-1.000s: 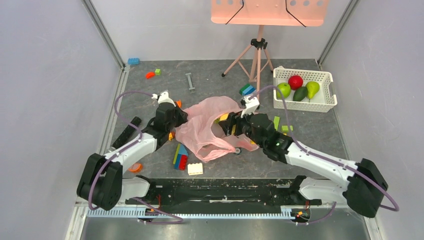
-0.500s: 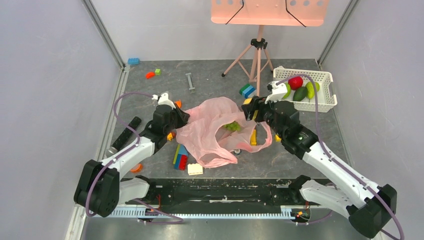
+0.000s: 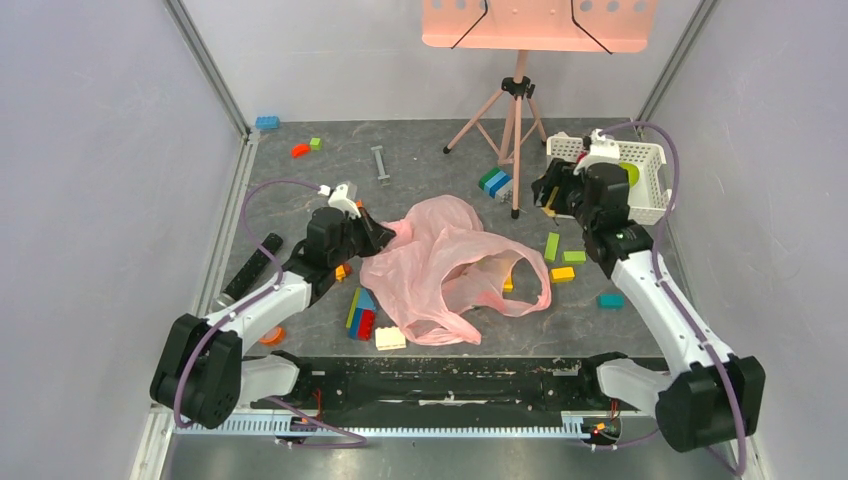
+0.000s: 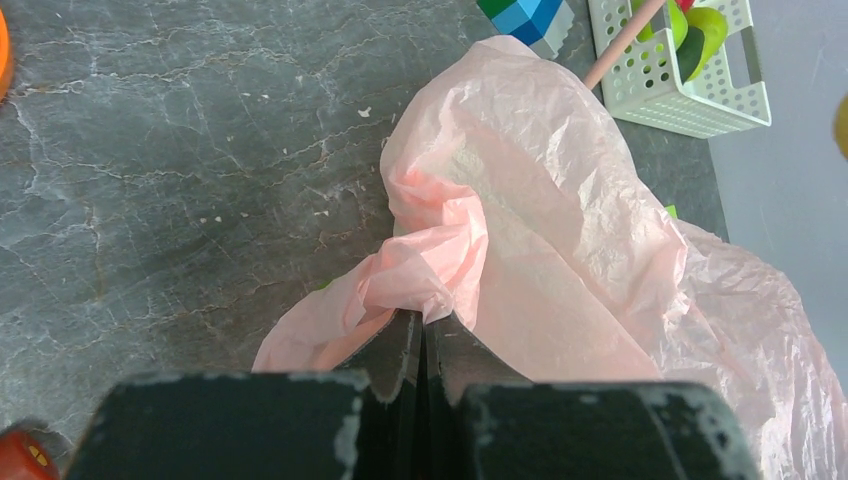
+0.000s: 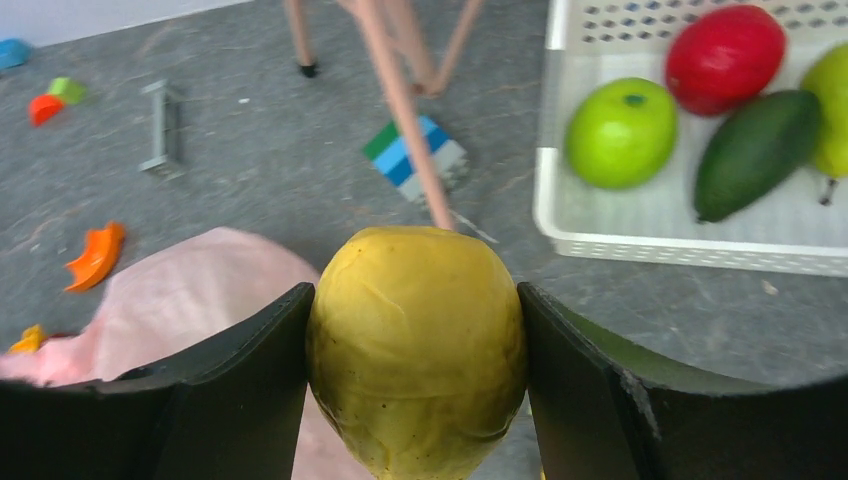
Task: Take the fake fruits out of the plastic bag
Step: Place the fake fruit in the bin.
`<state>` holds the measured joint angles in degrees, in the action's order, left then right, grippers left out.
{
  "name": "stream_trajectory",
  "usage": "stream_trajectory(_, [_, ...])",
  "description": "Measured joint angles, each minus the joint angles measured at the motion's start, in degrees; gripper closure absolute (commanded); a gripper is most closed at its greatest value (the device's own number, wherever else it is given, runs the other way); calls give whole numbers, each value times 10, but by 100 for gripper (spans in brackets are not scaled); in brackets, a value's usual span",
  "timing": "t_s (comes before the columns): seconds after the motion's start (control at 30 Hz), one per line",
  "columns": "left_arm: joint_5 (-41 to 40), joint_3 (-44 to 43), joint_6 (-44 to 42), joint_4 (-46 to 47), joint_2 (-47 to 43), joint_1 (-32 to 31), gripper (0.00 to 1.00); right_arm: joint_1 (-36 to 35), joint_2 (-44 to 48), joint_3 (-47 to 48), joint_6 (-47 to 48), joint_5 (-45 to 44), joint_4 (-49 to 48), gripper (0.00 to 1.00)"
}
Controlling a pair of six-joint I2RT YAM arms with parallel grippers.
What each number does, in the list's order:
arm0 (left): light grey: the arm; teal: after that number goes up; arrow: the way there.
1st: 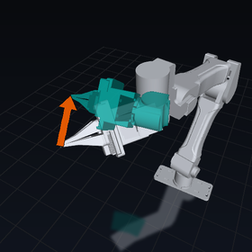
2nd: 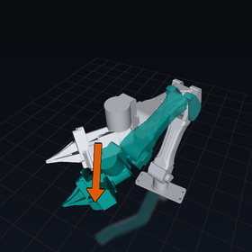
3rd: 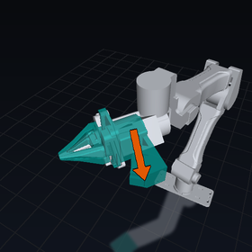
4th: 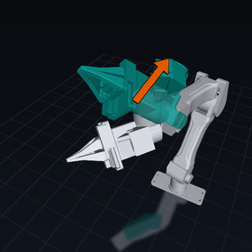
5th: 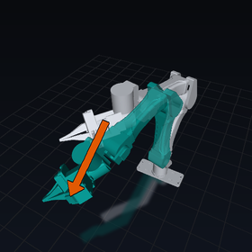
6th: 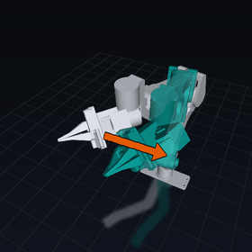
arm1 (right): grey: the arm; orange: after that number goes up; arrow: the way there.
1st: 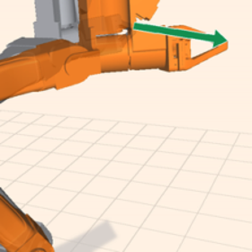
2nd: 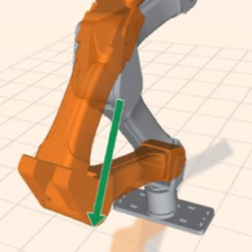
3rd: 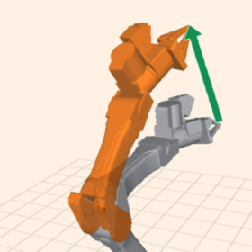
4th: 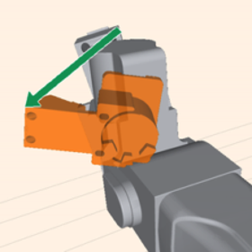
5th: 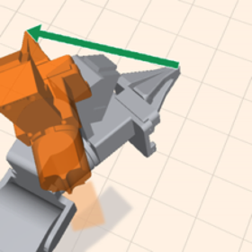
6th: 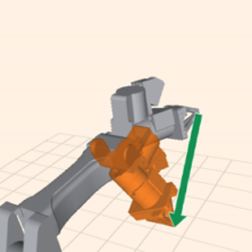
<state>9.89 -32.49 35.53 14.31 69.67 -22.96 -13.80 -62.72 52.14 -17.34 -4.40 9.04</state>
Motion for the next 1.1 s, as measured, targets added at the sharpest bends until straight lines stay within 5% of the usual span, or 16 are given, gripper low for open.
stream_trajectory(0.23, [5, -1, 0, -14, -9, 0, 97, 110, -81, 1, -7, 36, -4, 44])
stream_trajectory(0.6, [-12, -4, -7, -86, -66, 0, 96, 135, -175, 33, -1, -15, -36, 42])
stream_trajectory(1.1, [-23, -5, -8, -126, -94, 0, 89, 193, -430, 268, -21, -17, -82, 42])
